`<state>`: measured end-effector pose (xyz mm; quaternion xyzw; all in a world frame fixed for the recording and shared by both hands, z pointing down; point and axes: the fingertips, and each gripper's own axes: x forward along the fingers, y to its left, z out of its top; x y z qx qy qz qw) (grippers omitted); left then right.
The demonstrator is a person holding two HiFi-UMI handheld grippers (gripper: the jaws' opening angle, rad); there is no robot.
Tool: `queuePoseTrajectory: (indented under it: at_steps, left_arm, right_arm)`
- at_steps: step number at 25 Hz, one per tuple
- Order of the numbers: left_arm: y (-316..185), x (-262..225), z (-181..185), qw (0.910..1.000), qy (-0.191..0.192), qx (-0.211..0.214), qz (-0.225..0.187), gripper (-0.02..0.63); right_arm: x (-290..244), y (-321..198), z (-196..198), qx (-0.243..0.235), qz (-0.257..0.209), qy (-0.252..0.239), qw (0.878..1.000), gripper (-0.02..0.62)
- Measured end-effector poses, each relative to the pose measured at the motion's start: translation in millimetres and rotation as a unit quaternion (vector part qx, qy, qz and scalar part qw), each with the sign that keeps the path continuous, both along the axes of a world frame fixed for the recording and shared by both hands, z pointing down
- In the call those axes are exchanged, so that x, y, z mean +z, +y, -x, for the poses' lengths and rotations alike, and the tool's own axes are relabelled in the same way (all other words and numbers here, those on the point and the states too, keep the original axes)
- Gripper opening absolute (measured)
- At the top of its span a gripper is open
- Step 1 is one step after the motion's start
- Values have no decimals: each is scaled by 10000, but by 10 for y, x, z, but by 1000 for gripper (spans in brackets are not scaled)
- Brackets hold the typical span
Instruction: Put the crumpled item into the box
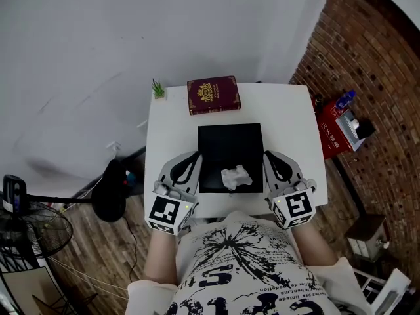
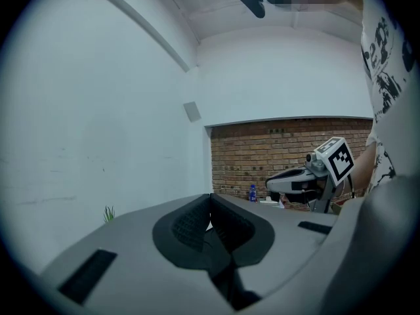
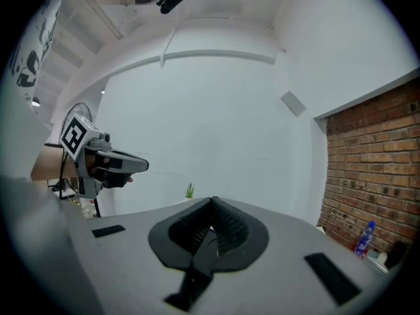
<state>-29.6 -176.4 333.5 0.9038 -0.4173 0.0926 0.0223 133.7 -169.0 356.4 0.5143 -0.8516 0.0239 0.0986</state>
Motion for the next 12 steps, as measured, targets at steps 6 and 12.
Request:
queuePoseTrajectory:
  at_steps: [6,12]
  left_arm:
    - [15,28,1,10000,-57,-37,-26,14]
    - [45,9,-38,10000,-84,-35,30,14]
  right_arm:
    - [76,13,0,-2,77,0,10000,14]
    - [96,51,-4,-48,130,0,9999,14]
